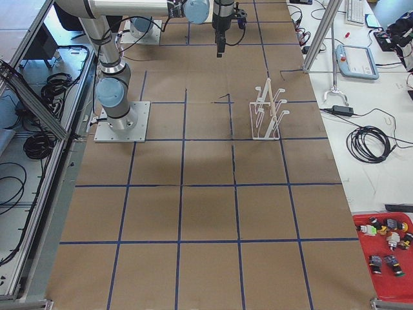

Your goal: Transfer IKEA cup to right arm and place on rack

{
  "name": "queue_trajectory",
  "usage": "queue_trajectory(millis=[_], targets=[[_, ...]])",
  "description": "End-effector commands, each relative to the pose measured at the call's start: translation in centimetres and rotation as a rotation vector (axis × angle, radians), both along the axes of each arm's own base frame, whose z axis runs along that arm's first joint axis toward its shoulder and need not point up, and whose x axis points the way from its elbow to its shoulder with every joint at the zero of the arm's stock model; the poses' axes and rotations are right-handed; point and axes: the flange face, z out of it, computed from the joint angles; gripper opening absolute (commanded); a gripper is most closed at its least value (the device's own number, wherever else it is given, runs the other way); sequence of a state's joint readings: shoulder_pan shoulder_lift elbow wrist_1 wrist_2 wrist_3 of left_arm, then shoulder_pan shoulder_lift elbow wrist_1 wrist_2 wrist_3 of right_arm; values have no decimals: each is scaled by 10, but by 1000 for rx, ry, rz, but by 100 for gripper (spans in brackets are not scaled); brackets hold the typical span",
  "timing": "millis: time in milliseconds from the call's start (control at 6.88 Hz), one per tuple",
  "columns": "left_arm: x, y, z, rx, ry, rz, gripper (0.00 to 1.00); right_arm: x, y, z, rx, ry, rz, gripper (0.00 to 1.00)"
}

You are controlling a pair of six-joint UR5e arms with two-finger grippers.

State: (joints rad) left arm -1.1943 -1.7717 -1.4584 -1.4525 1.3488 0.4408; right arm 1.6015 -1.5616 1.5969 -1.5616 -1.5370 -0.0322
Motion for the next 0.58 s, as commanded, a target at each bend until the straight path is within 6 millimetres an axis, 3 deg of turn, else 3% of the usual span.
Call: queue_trajectory(millis=[0, 291, 436], targets=[[-33, -14, 12, -176, 188, -75, 0, 0, 0, 0, 0, 2, 0, 100], [-54, -16, 23, -366, 281, -261, 0, 0, -1, 1, -8, 1, 3, 100], [-66, -7, 22, -442, 337, -288, 0, 1, -2, 3, -20, -8, -2, 100]])
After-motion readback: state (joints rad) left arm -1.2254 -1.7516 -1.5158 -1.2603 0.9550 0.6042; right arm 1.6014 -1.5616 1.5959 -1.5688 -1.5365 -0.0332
